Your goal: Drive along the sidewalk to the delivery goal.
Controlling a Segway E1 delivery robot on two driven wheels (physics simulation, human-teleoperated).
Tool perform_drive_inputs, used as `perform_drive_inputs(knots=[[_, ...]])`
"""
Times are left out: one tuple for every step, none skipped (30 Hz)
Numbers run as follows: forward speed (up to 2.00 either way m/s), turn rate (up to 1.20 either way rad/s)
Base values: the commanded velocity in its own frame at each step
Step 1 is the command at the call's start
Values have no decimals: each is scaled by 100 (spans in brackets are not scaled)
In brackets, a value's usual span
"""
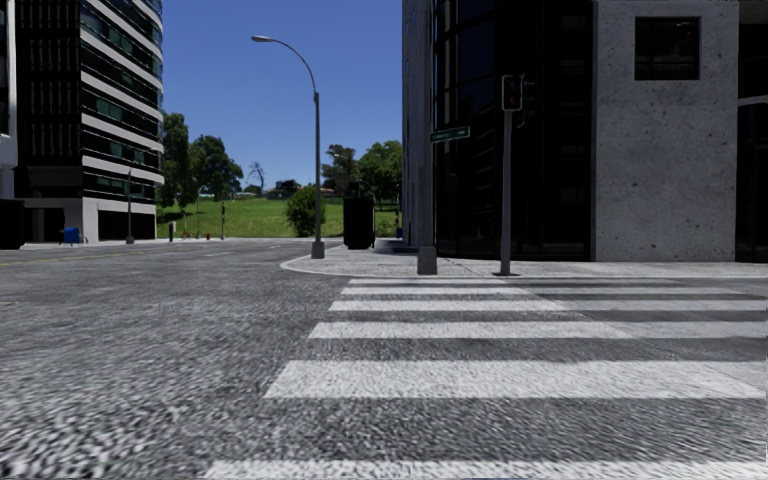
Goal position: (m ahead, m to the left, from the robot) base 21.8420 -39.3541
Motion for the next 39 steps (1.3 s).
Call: perform_drive_inputs(knots=[[161, 0], [161, 0], [161, 0], [161, 0], [161, 0], [161, 0], [161, 0], [161, 0], [161, 0], [161, 0], [161, 0], [161, 0], [161, 0], [161, 0], [161, 0], [161, 0], [161, 0], [161, 0], [161, 0], [161, 0], [161, 0], [161, 0], [161, 0], [200, 0], [200, 0], [200, 0], [200, 0], [200, 0], [200, 0], [200, -7], [200, -17], [200, -17], [200, -24], [200, -27], [200, -26], [200, -2], [200, -2], [200, 0], [200, 0]])
